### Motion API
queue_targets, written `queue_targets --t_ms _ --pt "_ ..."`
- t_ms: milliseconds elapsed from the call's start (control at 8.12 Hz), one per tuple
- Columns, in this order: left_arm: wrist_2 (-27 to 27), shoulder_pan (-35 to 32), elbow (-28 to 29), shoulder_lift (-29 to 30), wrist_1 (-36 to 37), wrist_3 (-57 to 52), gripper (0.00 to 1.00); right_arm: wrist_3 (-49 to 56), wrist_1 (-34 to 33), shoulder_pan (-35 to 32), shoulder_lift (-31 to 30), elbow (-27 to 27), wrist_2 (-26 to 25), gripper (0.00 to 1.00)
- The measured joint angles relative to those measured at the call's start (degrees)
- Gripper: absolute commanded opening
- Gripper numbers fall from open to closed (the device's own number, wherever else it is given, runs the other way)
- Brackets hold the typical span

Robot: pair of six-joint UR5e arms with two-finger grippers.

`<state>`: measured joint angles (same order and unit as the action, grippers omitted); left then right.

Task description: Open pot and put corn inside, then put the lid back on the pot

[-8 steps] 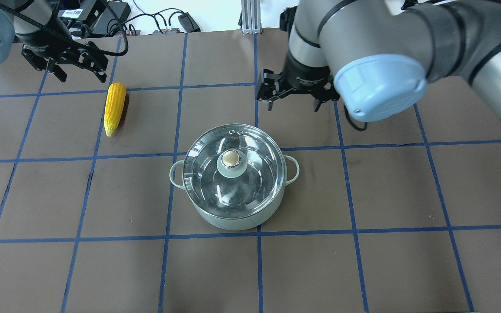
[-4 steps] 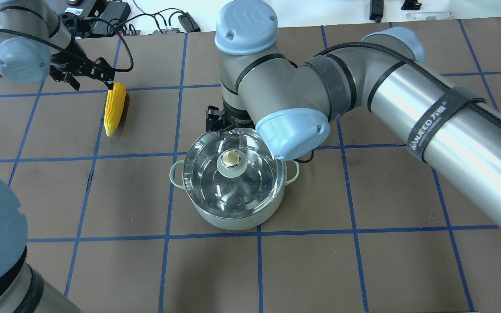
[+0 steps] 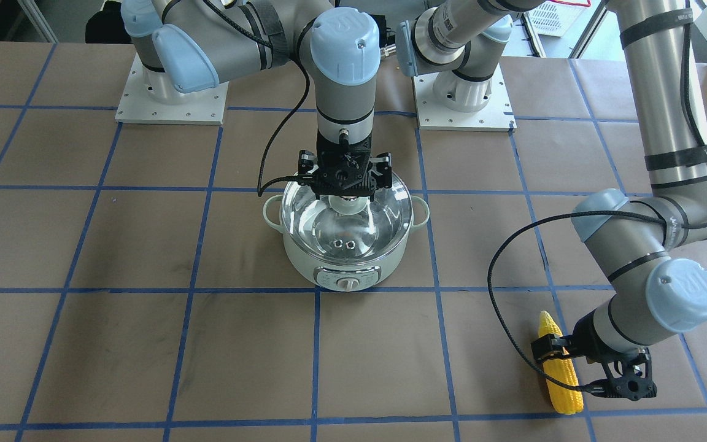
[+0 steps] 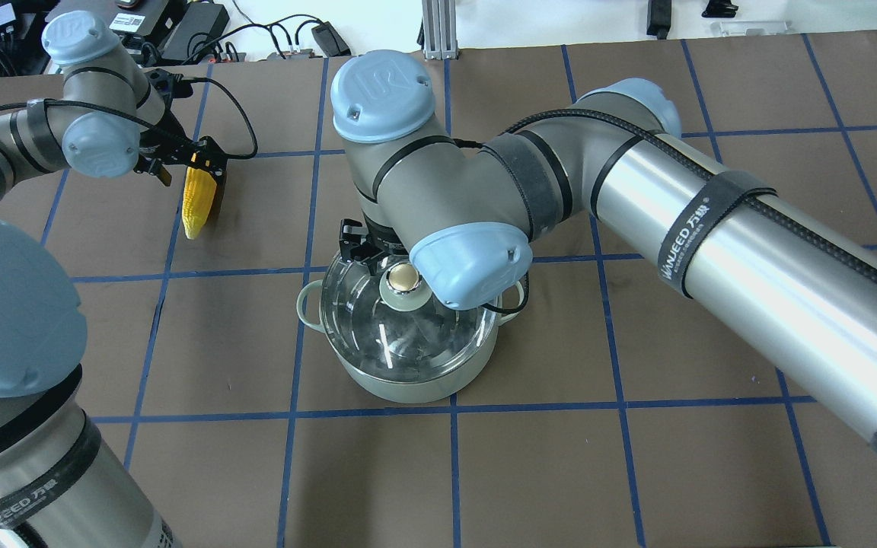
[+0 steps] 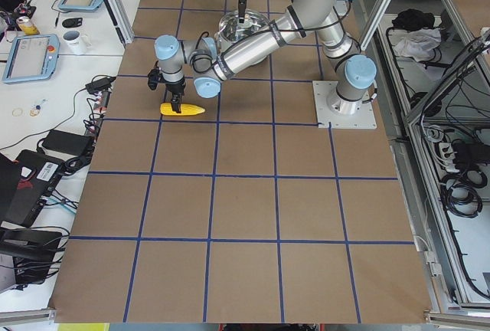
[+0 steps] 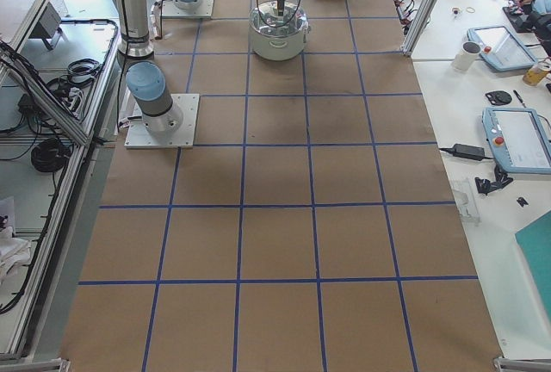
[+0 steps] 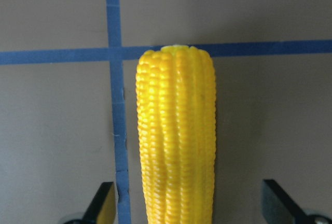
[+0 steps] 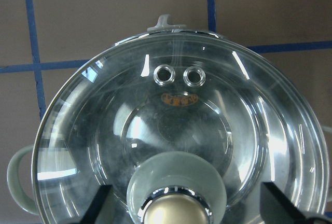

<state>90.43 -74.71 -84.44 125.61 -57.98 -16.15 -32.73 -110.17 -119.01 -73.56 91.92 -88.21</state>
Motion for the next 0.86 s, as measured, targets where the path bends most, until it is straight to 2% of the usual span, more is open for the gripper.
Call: queue_targets --t_ms 123,246,369,492,615,862 --pt "0.0 0.0 0.0 1.2 0.4 0.0 0.86 -0.1 0.2 -0.2 0.1 0.3 -0.2 0.76" --pt "0.0 0.0 0.0 2.0 0.6 -0.1 0.20 -0.1 0.2 -0.3 0.1 0.5 -0.3 0.56" --pt "0.0 0.0 0.0 2.8 0.7 -0.6 0.00 0.0 0.2 -0.4 0.2 0.5 -0.4 0.38" --pt "0.1 0.0 0.0 3.4 0.7 -0.9 0.00 0.2 0.2 -0.4 0.2 0.5 -0.4 0.14" --pt "0.0 0.0 0.1 3.7 0.8 -1.0 0.00 0.7 -0.2 -0.4 0.3 0.5 -0.3 0.04" --pt "0.1 0.0 0.4 3.5 0.7 -0.6 0.00 1.0 -0.7 -0.4 0.3 0.2 0.2 0.02"
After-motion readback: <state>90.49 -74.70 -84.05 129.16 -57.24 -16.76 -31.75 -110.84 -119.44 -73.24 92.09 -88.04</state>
